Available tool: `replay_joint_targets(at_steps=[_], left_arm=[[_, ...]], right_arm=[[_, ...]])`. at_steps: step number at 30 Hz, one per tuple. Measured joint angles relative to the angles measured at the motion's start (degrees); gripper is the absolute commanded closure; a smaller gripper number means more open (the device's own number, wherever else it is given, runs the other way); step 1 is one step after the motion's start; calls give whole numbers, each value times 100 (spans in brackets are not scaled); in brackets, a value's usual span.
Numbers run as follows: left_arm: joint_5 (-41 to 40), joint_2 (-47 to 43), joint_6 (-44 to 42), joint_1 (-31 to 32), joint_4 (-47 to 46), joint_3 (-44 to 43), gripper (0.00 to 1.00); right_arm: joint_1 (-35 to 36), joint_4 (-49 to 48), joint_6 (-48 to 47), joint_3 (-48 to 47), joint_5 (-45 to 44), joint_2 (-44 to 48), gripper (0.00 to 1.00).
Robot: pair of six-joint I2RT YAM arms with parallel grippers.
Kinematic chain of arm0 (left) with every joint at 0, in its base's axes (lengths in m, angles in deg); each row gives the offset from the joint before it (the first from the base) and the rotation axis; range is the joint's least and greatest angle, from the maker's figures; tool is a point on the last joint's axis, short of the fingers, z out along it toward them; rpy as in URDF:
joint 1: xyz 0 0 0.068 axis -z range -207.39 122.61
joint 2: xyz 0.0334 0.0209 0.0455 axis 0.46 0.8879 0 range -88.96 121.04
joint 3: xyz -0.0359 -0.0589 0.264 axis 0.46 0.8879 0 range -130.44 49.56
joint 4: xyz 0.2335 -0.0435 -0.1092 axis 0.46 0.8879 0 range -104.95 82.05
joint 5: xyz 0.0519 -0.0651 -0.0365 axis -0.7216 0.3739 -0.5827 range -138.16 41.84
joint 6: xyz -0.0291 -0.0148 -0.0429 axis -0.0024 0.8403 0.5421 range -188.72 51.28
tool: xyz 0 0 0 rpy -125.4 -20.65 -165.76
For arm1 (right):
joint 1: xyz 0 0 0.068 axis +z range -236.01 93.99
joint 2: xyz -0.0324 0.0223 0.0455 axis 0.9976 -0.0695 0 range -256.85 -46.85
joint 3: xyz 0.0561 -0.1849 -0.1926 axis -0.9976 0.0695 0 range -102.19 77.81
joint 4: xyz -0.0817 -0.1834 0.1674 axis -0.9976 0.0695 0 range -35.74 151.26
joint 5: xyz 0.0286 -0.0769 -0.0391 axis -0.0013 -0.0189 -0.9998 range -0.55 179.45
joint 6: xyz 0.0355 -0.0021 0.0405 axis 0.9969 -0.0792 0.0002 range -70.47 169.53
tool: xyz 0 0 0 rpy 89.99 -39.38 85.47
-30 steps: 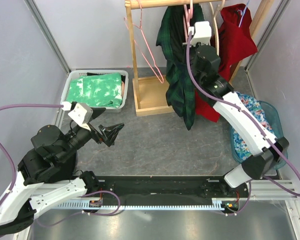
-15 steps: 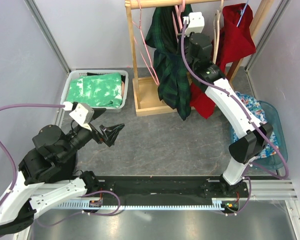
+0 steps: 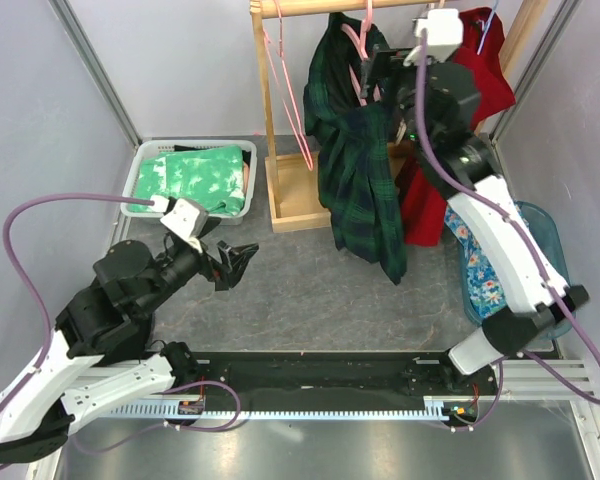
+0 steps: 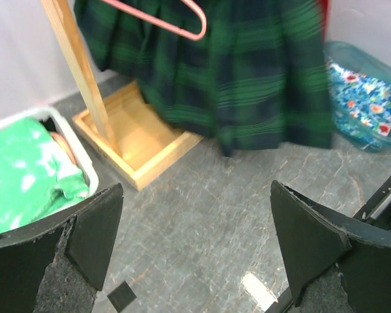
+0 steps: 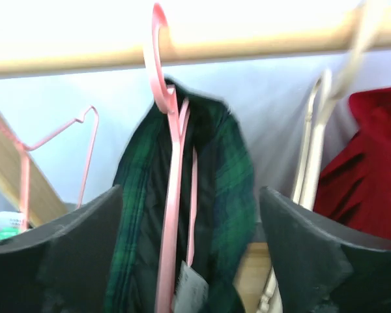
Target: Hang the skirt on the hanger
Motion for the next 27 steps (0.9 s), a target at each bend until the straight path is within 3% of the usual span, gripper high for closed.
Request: replay_joint_targets(at_steps=[7, 16, 23, 27], left_arm=[[-192, 210, 348, -2, 2, 175, 1], [-186, 319, 732, -2, -52, 586, 1], [-133, 330, 951, 0, -210, 872, 1], [-76, 278, 1045, -2, -304, 975, 1]], right_arm=[[0, 732, 291, 345, -323, 1567, 5], [-9, 2087, 1432, 2815, -1738, 4120, 7], [-9, 3095, 2793, 4922, -2647, 4719, 8], [-13, 3257, 3405, 5523, -2973, 4505, 9]])
